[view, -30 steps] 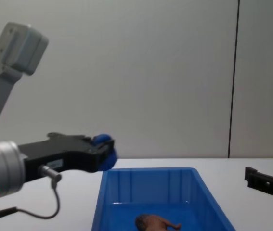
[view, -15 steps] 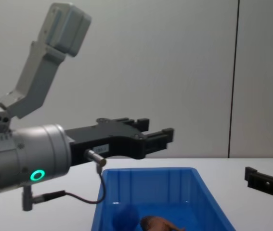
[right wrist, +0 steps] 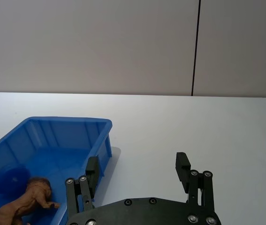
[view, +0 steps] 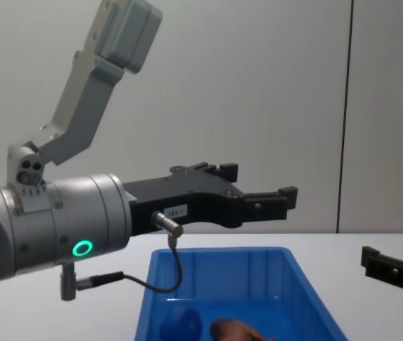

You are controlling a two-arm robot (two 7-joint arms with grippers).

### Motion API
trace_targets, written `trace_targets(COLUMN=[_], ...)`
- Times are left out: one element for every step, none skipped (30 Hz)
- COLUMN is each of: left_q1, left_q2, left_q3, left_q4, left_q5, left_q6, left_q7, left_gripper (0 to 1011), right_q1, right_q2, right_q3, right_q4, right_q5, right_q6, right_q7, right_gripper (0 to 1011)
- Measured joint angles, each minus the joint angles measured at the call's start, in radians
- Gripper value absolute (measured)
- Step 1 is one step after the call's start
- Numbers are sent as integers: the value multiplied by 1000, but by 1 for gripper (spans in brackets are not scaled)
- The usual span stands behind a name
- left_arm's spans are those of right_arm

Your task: Pick up the two dolls from the table and place them into the box.

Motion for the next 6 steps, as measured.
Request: trace_targets(left_q1=[-1, -3, -4, -4, -6, -6], left_q2=[-1, -3, -4, -4, -6, -6], left_q3=[1, 1, 2, 2, 3, 3], left_q4=[1, 2, 3, 3, 4, 5], left_q5=[0, 1, 1, 1, 1, 1], left_q6=[0, 0, -1, -1, -1, -1], left_q7=[-2, -4, -7, -7, -10, -11], left_gripper=[1001, 1001, 1001, 1001, 1001, 1001], right_q1=[0, 0, 0, 0, 0, 0], right_q2=[0, 0, 0, 0, 0, 0], right_q3=[0, 0, 0, 0, 0, 0], right_q4=[0, 0, 0, 0, 0, 0], right_q5=[0, 0, 0, 0, 0, 0], right_q6=[0, 0, 0, 0, 0, 0], right_q7=[0, 0, 0, 0, 0, 0], right_gripper=[1001, 1001, 1001, 1001, 1001, 1001])
